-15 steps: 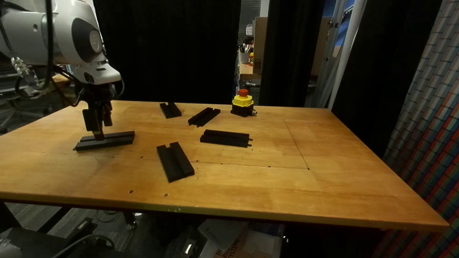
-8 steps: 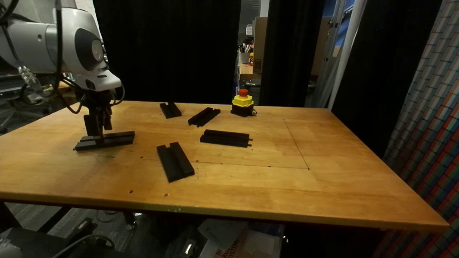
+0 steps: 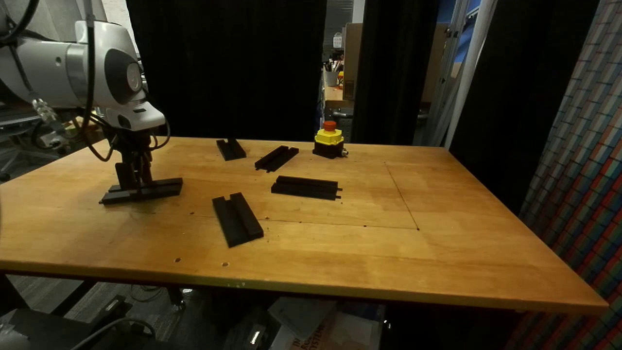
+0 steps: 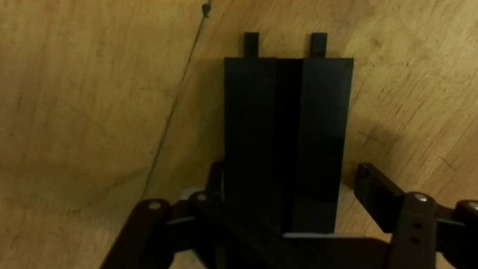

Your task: Stack the black objects together

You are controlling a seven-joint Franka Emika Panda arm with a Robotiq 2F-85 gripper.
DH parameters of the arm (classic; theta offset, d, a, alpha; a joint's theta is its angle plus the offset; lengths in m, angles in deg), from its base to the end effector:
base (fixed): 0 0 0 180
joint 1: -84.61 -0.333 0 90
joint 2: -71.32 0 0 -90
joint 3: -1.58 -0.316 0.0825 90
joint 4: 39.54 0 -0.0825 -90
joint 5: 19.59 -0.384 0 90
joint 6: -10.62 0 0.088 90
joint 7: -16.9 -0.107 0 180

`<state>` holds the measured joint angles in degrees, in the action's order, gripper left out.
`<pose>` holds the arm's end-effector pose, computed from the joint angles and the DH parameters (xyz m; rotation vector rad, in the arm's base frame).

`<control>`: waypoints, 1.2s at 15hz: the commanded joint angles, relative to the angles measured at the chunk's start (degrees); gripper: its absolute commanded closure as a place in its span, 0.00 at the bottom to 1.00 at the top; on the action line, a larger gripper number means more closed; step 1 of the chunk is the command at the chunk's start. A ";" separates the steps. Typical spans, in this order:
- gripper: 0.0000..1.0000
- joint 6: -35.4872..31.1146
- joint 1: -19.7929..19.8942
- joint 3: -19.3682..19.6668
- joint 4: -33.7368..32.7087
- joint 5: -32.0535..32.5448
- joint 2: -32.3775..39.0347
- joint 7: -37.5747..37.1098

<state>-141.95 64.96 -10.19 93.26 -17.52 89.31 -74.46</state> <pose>0.4484 0.2780 0.2125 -2.6891 1.5136 0.0334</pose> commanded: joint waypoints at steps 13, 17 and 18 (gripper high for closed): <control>0.55 16.95 2.74 1.19 -9.88 -2.47 -7.96 5.47; 0.55 21.51 3.81 1.54 -17.63 -2.19 -7.33 5.01; 0.55 22.01 3.97 1.71 -19.72 -1.97 -6.61 4.64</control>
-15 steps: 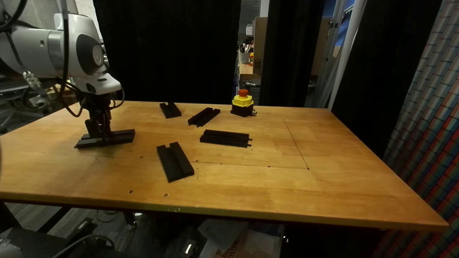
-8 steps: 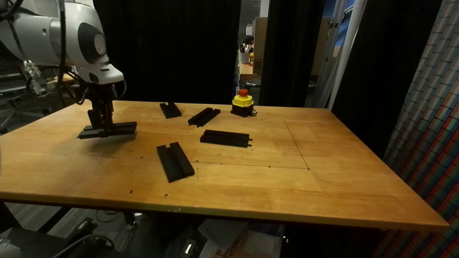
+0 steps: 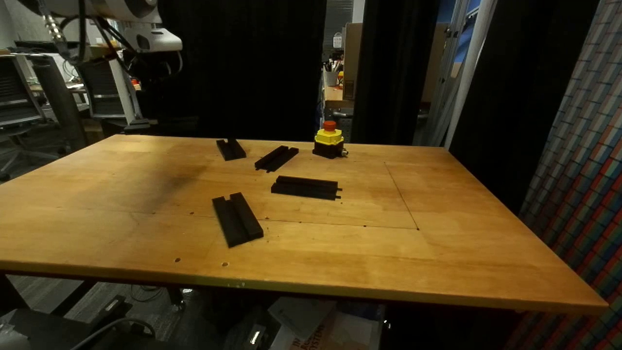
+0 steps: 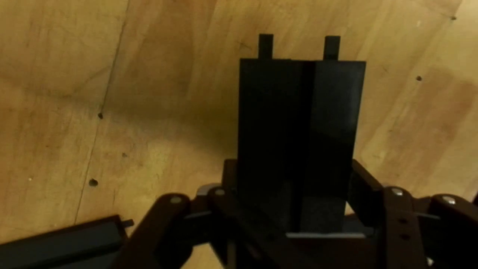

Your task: Stack the black objects together

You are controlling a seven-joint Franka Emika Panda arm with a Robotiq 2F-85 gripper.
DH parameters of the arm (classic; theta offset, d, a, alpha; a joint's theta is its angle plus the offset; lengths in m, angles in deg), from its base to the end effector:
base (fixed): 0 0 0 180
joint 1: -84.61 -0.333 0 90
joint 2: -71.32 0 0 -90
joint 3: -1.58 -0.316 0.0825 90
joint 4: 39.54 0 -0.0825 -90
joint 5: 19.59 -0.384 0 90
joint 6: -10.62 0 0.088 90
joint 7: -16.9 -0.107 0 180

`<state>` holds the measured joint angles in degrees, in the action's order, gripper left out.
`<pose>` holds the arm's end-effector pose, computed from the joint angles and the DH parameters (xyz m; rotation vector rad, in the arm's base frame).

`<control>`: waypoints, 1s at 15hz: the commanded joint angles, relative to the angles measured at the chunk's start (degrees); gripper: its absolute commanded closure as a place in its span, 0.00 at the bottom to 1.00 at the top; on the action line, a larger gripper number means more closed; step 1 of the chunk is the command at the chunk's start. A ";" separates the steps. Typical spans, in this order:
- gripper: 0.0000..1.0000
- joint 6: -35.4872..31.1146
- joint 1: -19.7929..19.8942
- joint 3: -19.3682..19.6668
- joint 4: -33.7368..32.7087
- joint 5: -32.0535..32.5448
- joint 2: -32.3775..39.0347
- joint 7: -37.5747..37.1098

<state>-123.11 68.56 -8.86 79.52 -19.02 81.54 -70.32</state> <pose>0.5226 0.2577 0.3519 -2.6425 1.5438 -0.0361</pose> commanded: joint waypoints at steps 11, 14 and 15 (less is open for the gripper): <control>0.55 10.96 0.16 5.12 -28.97 0.17 11.94 -21.97; 0.55 11.38 -1.74 6.76 -37.76 1.75 17.92 -32.36; 0.55 11.81 -2.63 7.33 -40.45 2.45 19.71 -36.05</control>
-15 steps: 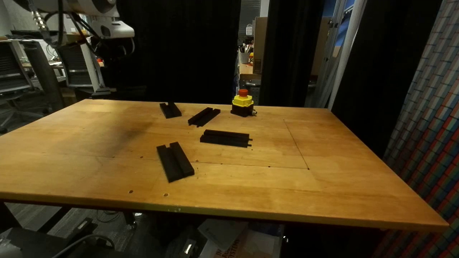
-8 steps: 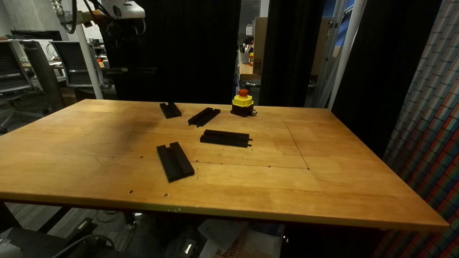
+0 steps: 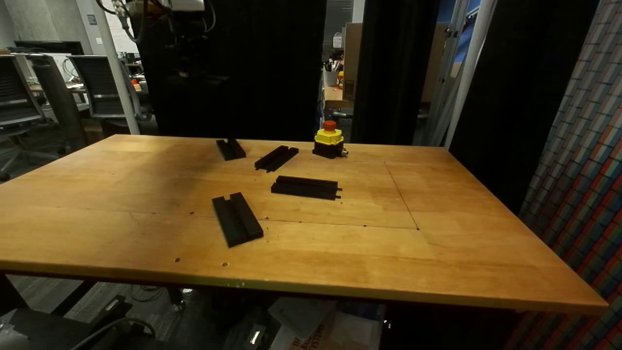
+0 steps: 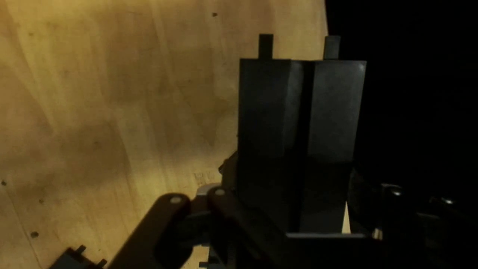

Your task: Stack the black objects together

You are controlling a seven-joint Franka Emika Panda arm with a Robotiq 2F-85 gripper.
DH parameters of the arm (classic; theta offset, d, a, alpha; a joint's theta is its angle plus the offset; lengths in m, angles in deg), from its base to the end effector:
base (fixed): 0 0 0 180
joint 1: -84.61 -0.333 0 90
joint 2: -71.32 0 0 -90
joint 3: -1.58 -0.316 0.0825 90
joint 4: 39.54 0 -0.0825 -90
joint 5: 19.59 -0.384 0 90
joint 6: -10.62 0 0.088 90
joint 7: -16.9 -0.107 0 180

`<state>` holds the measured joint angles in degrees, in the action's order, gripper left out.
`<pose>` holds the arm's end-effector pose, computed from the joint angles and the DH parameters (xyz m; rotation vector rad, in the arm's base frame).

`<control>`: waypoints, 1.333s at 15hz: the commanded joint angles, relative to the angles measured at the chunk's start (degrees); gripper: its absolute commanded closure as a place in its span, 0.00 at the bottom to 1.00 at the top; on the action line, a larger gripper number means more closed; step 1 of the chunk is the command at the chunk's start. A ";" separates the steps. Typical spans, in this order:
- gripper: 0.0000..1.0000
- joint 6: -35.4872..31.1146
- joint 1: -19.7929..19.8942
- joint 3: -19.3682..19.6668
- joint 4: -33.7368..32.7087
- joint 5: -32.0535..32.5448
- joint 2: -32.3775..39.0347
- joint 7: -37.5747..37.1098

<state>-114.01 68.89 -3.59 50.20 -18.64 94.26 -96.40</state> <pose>0.6510 0.2387 0.4344 -2.0309 2.1242 -0.0939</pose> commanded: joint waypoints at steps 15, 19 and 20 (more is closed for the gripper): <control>0.55 15.99 -11.97 7.11 -42.19 5.32 28.63 -43.59; 0.55 16.70 -12.38 7.71 -42.11 5.04 29.40 -42.70; 0.55 16.43 -12.20 7.63 -41.41 5.02 29.22 -42.20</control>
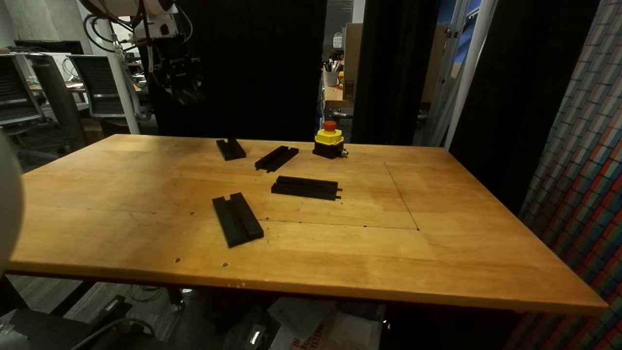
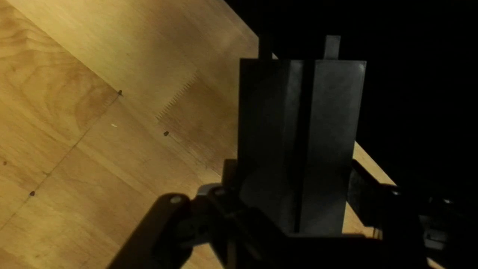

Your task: Stack the black objects together

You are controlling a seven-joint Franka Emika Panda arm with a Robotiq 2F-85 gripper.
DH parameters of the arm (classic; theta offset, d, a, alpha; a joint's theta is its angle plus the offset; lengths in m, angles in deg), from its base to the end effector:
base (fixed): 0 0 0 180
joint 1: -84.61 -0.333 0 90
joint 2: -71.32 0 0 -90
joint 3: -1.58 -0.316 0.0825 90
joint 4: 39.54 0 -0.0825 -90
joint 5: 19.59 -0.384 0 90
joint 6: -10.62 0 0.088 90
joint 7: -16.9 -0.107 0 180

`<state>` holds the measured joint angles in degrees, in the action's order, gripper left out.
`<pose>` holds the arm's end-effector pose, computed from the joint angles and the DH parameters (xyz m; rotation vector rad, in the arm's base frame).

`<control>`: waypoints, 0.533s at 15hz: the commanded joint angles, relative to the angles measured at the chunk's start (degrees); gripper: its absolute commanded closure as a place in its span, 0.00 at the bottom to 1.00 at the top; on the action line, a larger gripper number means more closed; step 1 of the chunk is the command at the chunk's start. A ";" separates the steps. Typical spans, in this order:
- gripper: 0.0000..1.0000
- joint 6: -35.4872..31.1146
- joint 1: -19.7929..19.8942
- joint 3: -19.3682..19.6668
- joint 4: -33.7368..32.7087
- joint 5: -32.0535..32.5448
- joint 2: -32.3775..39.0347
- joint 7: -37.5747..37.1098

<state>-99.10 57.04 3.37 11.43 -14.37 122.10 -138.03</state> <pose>0.7114 0.3477 0.3783 -1.3377 2.6817 -0.1656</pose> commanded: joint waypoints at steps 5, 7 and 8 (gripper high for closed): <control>0.55 -0.54 -0.06 0.64 -1.04 0.65 2.49 -0.21; 0.55 -1.47 0.05 0.65 -0.25 0.66 2.87 -0.15; 0.55 -1.91 0.15 0.66 0.05 0.63 3.17 -0.13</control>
<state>-99.44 57.22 3.51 11.67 -14.36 124.50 -137.95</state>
